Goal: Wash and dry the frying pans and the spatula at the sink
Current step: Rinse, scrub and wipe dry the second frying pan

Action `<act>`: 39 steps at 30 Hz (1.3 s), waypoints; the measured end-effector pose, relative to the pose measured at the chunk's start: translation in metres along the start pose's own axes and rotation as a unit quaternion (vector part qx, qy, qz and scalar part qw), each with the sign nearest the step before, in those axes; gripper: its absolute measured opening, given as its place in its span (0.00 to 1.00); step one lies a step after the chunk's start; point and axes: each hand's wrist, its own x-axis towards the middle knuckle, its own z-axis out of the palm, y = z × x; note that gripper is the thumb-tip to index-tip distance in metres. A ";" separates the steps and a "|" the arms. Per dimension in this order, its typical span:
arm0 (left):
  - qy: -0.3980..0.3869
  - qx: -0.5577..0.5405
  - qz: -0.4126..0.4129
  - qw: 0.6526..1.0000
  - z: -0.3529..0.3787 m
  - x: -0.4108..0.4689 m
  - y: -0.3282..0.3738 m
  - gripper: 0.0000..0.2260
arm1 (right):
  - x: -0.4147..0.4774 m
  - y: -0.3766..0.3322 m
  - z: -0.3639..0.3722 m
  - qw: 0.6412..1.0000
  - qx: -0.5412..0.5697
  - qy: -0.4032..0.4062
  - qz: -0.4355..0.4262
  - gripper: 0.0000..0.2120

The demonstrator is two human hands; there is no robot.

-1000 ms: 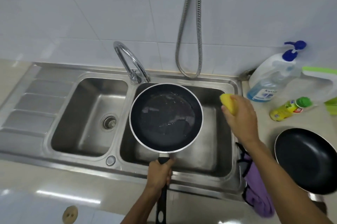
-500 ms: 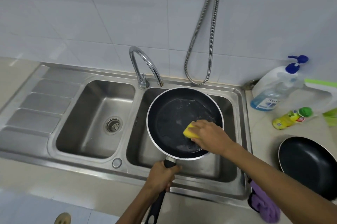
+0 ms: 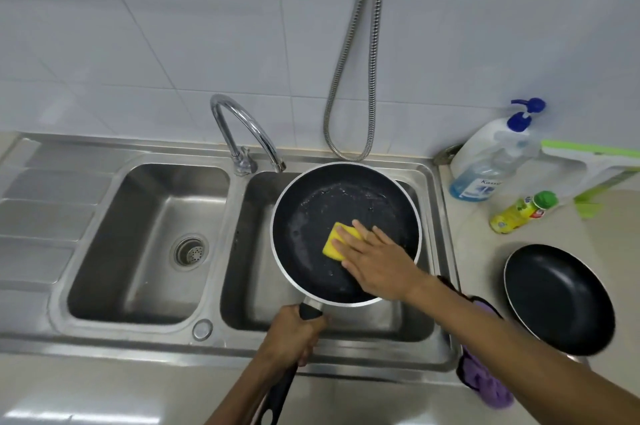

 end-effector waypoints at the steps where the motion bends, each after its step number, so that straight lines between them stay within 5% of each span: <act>1: 0.002 0.006 0.002 1.000 0.001 0.000 0.000 0.16 | 0.006 -0.013 0.000 1.000 0.012 -0.003 0.004 0.25; 8: 0.005 0.023 -0.008 1.000 -0.013 0.006 0.003 0.14 | 0.066 0.022 -0.031 0.994 0.030 -0.060 0.091 0.25; 15: 0.000 0.021 -0.006 1.000 -0.014 0.014 0.008 0.13 | 0.023 -0.028 -0.015 0.997 0.043 -0.066 0.007 0.30; 20: -0.015 0.037 0.005 0.999 -0.012 0.013 0.008 0.11 | 0.084 -0.005 -0.031 0.993 0.064 -0.047 0.090 0.30; 24: -0.021 0.014 0.010 1.000 -0.020 0.018 0.007 0.10 | 0.047 0.025 -0.024 0.993 0.024 -0.036 0.112 0.30; 30: -0.004 0.039 0.029 0.999 -0.020 0.026 0.007 0.12 | 0.033 -0.044 -0.011 0.997 0.056 -0.029 0.053 0.32; 34: -0.013 0.061 0.031 0.998 -0.024 0.026 0.007 0.11 | 0.090 -0.020 -0.028 0.989 0.080 -0.012 0.127 0.32; 39: -0.019 0.040 0.021 0.999 -0.037 0.033 0.005 0.08 | 0.057 0.022 -0.016 0.982 0.051 -0.028 0.182 0.34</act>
